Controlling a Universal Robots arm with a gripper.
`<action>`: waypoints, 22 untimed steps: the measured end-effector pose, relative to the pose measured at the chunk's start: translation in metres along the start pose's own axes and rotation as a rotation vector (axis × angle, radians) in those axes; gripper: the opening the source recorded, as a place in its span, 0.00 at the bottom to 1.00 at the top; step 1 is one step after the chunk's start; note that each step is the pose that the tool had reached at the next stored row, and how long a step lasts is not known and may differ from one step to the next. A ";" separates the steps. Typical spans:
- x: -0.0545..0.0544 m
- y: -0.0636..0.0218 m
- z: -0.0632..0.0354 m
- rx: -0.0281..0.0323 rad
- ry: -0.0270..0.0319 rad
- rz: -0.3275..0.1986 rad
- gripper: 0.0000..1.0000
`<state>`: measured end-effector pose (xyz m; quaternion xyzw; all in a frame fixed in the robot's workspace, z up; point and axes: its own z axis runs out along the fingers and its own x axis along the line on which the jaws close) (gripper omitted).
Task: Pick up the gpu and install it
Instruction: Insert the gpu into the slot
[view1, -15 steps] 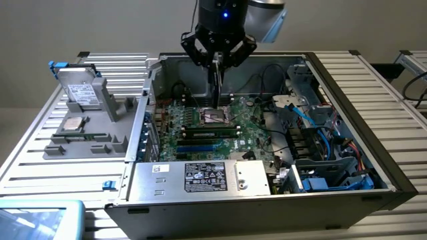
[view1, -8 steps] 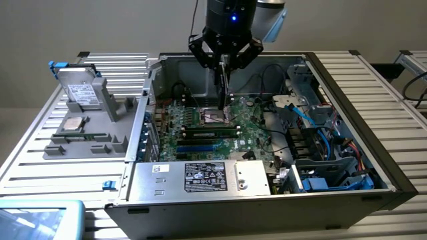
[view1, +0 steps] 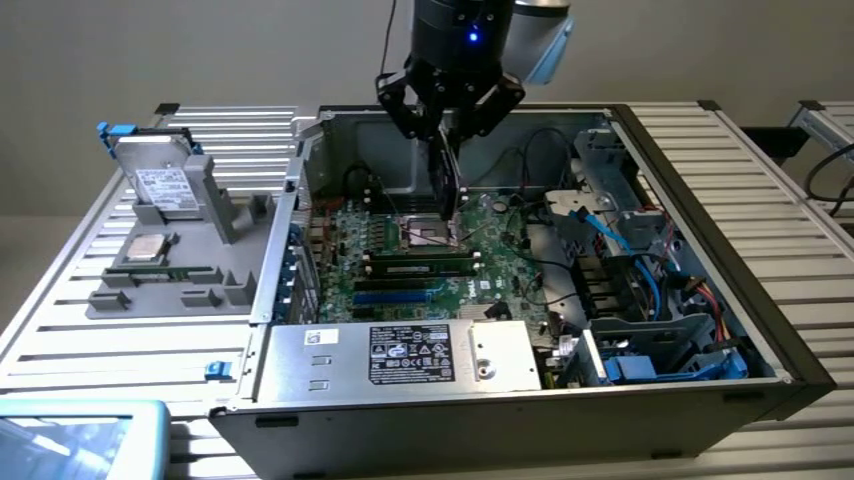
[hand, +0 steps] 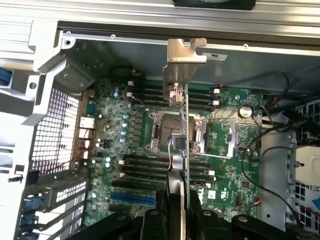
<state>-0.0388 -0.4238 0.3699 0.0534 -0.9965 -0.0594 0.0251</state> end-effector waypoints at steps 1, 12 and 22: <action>0.000 0.0000 0.0000 0.0006 0.0020 -0.017 0.28; 0.000 0.0000 0.0002 0.0044 0.0257 -0.216 0.28; 0.000 0.0000 0.0003 0.0119 0.0480 -0.396 0.28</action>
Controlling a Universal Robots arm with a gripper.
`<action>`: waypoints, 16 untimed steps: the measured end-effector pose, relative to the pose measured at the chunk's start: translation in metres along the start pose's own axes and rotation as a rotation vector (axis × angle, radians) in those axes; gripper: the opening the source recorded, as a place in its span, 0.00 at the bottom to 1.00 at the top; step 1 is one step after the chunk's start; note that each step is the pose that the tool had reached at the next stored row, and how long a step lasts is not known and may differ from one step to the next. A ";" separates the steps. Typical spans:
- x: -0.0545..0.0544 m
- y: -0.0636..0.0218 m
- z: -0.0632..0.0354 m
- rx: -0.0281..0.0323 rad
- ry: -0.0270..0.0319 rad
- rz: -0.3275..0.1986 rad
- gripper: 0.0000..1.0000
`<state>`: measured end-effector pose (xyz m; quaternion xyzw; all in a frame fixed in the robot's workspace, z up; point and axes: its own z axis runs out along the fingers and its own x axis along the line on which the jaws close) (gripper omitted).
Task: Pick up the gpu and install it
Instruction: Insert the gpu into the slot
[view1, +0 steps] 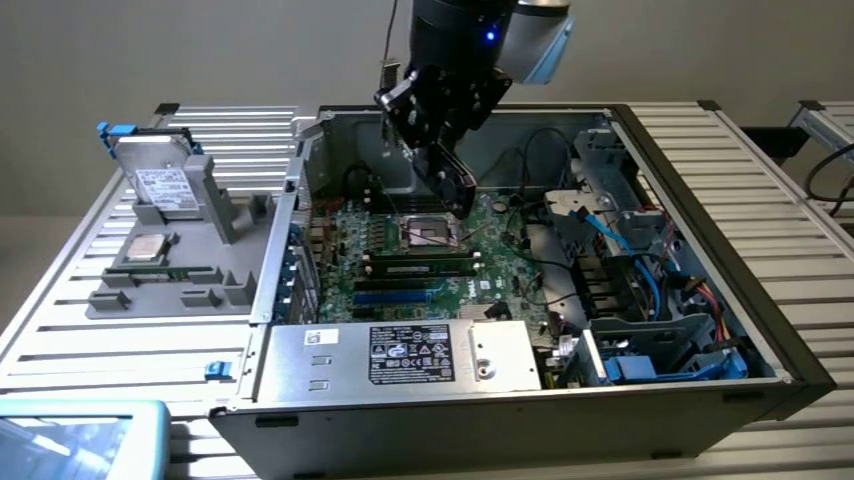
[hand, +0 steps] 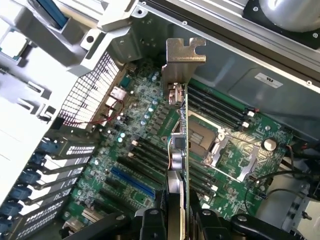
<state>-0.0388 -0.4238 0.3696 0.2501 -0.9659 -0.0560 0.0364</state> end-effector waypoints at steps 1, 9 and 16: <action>0.000 0.0000 0.0000 0.0009 0.0024 -0.018 0.28; 0.000 -0.0001 0.0009 0.0069 0.0208 -0.163 0.28; 0.000 -0.0003 0.0022 0.0126 0.0364 -0.289 0.28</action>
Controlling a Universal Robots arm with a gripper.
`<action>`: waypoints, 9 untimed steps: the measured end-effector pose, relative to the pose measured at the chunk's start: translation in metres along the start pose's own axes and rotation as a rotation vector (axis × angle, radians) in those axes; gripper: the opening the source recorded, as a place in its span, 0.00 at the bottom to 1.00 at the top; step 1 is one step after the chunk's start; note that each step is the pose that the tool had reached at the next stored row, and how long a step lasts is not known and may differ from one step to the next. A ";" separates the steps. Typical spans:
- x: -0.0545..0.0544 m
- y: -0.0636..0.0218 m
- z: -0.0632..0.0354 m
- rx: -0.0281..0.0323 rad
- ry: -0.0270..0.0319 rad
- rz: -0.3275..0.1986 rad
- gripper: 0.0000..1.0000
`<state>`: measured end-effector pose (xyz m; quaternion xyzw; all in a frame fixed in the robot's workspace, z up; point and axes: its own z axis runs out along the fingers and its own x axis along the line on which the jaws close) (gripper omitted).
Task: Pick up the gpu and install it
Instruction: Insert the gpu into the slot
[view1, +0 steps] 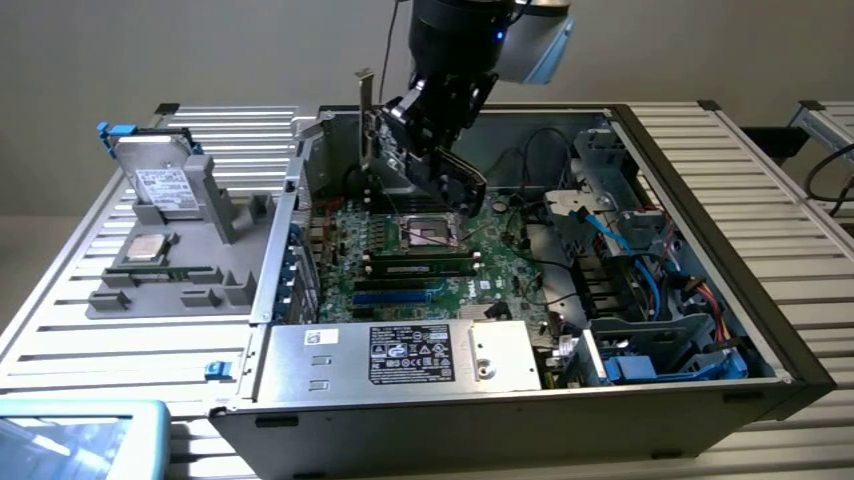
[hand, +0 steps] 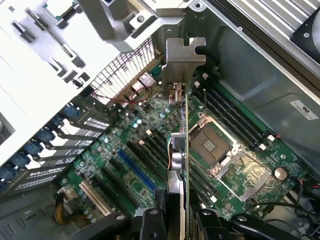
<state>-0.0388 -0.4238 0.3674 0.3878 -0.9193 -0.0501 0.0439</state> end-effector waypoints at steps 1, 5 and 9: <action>0.000 0.0000 0.0002 0.0009 0.0021 -0.018 0.28; 0.000 -0.0002 0.0009 0.0046 0.0106 -0.090 0.28; 0.000 -0.0003 0.0017 0.0084 0.0191 -0.162 0.28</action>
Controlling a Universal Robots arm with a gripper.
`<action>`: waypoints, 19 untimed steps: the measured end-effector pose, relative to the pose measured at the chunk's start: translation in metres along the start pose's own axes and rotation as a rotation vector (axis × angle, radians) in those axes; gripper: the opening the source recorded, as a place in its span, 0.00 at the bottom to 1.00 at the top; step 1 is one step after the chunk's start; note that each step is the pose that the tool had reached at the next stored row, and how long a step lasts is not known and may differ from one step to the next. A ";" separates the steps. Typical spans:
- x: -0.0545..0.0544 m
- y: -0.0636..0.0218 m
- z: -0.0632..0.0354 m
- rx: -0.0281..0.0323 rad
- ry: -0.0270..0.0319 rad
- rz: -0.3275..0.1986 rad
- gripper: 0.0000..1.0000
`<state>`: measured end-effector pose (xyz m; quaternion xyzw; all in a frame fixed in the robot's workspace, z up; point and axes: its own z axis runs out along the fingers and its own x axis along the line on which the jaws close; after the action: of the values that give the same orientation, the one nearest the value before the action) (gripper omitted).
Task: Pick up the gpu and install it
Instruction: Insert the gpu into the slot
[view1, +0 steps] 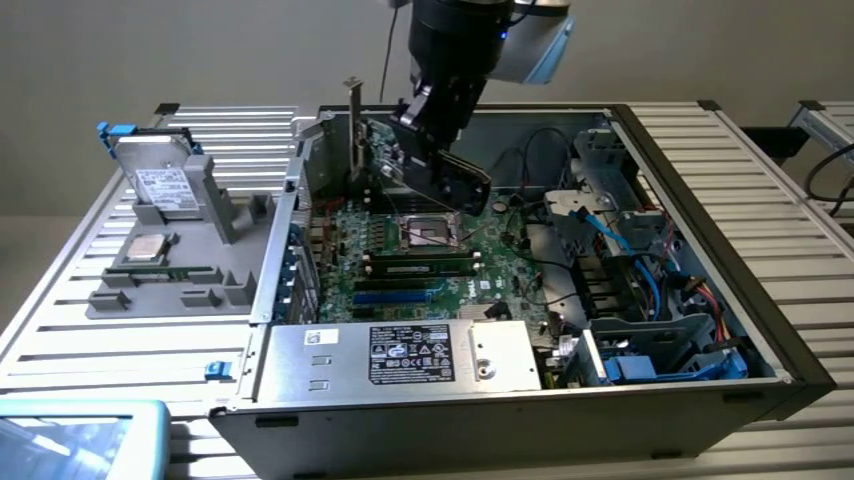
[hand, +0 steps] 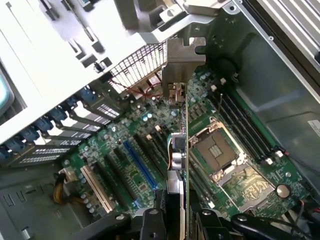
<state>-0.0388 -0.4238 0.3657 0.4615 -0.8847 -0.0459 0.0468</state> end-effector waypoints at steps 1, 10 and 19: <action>0.000 0.0000 0.0002 0.0010 0.0023 -0.019 0.28; 0.000 -0.0002 0.0017 0.0144 0.0181 -0.181 0.28; 0.000 -0.0003 0.0025 0.0588 0.0158 -0.335 0.28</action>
<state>-0.0388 -0.4238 0.3631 0.6042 -0.7958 -0.0235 0.0320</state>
